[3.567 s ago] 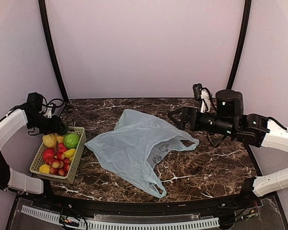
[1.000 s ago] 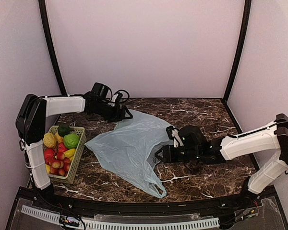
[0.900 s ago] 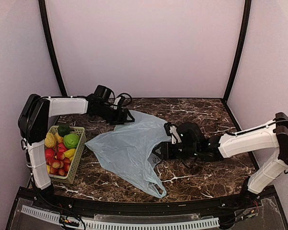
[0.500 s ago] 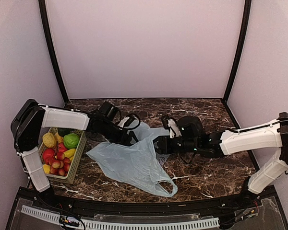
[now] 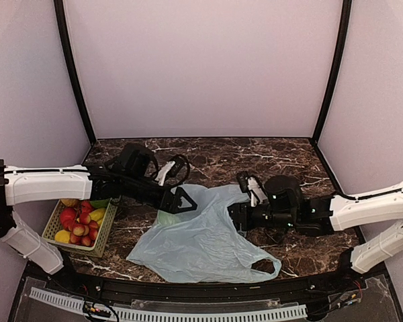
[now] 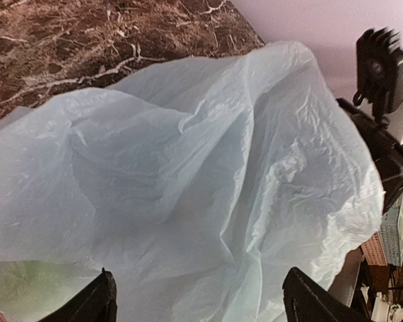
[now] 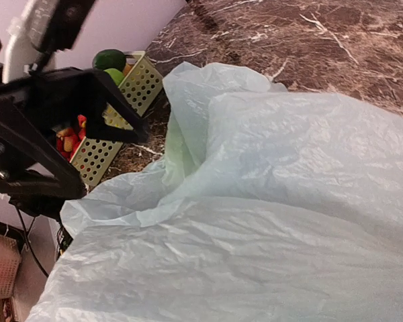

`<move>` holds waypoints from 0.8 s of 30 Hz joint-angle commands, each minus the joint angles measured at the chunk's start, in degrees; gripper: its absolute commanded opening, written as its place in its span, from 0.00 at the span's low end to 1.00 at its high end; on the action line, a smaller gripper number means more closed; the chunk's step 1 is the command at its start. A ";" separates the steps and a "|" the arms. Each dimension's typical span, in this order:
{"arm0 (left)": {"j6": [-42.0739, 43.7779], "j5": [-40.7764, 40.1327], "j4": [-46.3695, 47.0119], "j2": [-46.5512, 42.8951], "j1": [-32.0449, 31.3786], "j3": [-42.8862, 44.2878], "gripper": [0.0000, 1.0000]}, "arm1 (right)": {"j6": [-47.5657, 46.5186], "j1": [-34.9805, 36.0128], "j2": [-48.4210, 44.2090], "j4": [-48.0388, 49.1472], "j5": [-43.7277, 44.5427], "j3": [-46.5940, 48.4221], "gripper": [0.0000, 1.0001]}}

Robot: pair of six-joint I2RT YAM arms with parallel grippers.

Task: Untie the knot of the plastic bag and take out the fruit

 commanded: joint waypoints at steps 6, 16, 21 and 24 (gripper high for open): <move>-1.74 -5.16 -3.85 -0.34 7.92 4.57 0.92 | 9.04 -0.95 -5.16 3.47 4.99 -9.60 0.60; 2.21 -11.72 -5.35 10.99 9.08 9.44 0.98 | 15.01 -1.25 -10.63 1.17 7.86 -16.24 0.74; 2.02 -9.92 -3.62 14.25 9.06 8.56 0.98 | 15.91 -1.47 -10.13 2.94 6.77 -17.74 0.66; 2.13 -9.80 -1.65 15.60 9.06 7.52 0.96 | 14.60 -2.08 -6.50 7.72 4.09 -17.54 0.62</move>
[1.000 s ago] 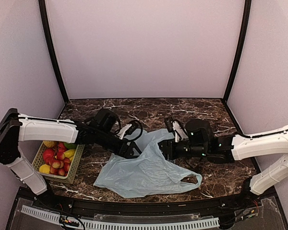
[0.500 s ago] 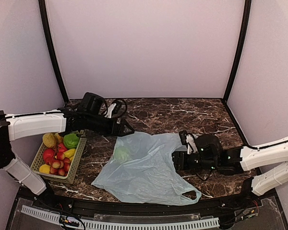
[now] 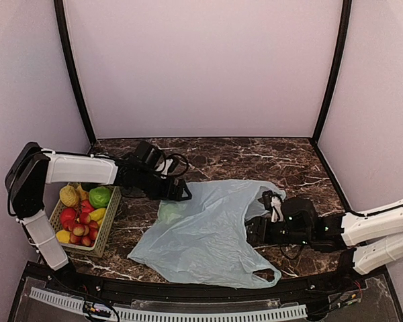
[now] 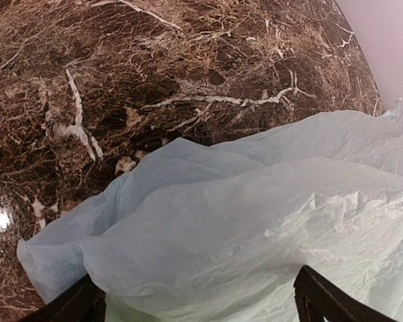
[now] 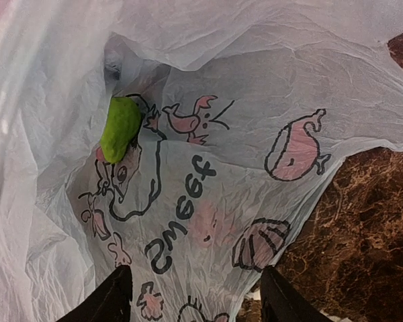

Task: Untie the knot of the plastic bag and take out the fruit

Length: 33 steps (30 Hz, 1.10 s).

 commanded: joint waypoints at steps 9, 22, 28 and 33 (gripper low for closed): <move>2.17 1.75 1.35 3.94 0.15 -1.40 0.63 | -4.02 -3.38 14.96 16.00 -8.78 5.35 0.56; -8.62 6.99 16.11 0.00 -2.77 -12.80 0.31 | -7.05 -4.92 27.43 20.93 -16.40 13.70 0.54; -13.63 5.90 22.64 -0.62 -6.29 -15.00 0.30 | -6.87 -4.76 31.97 22.47 -20.29 16.51 0.55; -15.85 5.67 26.21 -0.04 -7.90 -14.97 0.30 | -6.91 -4.20 35.46 22.89 -22.88 19.23 0.56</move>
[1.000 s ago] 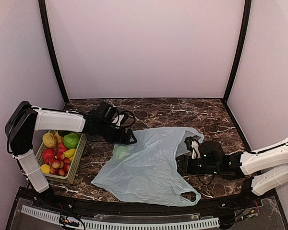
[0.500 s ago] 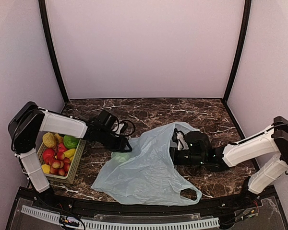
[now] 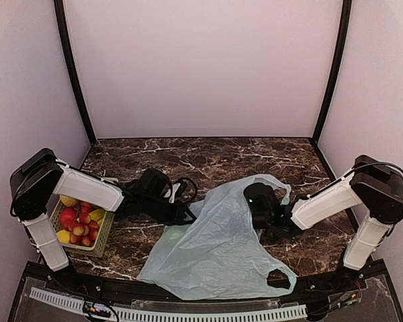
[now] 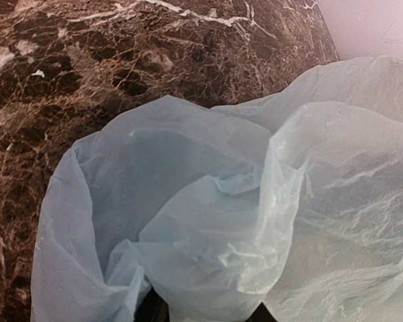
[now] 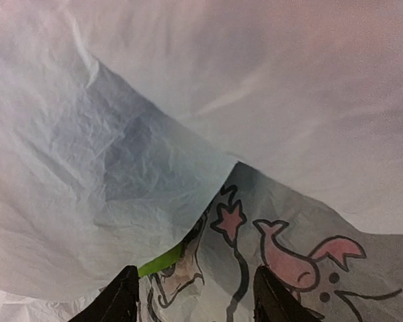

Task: Untie the knot of the plastic bag and take out the fruit

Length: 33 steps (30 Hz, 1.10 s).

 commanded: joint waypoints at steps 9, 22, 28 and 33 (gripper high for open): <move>2.10 -9.26 -7.17 -13.65 -0.74 -1.87 0.66 | -0.25 0.95 1.52 2.02 -3.23 1.74 0.59; -9.82 -7.33 -7.45 -31.90 -1.34 -20.73 0.95 | -1.27 3.00 -0.10 -3.13 -5.41 1.75 0.61; -10.78 -4.55 -2.95 -29.80 -1.52 -22.62 0.90 | -1.51 4.18 0.53 -4.17 -6.29 3.61 0.68; -10.41 -3.10 -0.83 -26.64 -1.52 -22.28 0.58 | -2.22 5.41 1.00 -5.59 -8.17 5.41 0.68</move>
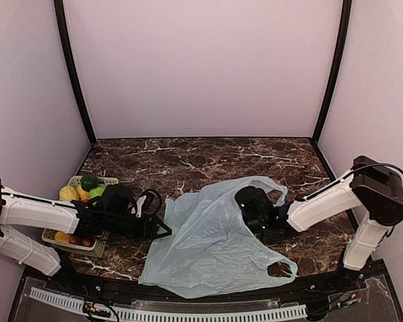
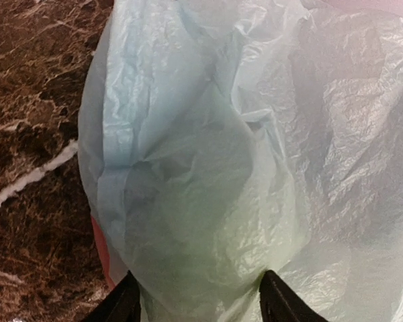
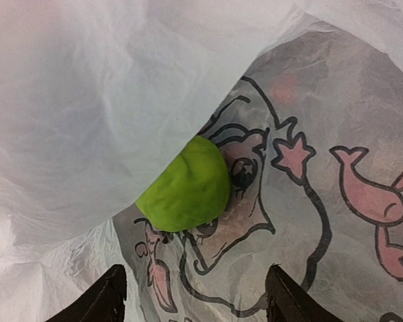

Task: Untie the knot of the plastic bag and take out the fruit

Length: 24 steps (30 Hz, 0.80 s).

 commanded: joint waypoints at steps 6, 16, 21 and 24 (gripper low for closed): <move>-0.59 2.96 4.75 3.80 -0.55 -0.89 0.22 | -1.86 2.06 1.74 -1.41 -5.60 4.98 0.68; -1.93 3.01 8.96 7.05 -1.48 -0.85 0.06 | -2.16 3.18 6.73 -1.28 -9.63 8.51 0.71; -2.39 3.17 10.29 8.21 -1.82 -0.43 0.03 | -2.18 3.23 9.09 -1.12 -10.79 10.28 0.73; -2.82 3.20 11.25 8.75 -2.13 0.02 0.03 | -2.09 3.44 10.40 -1.03 -11.32 11.38 0.73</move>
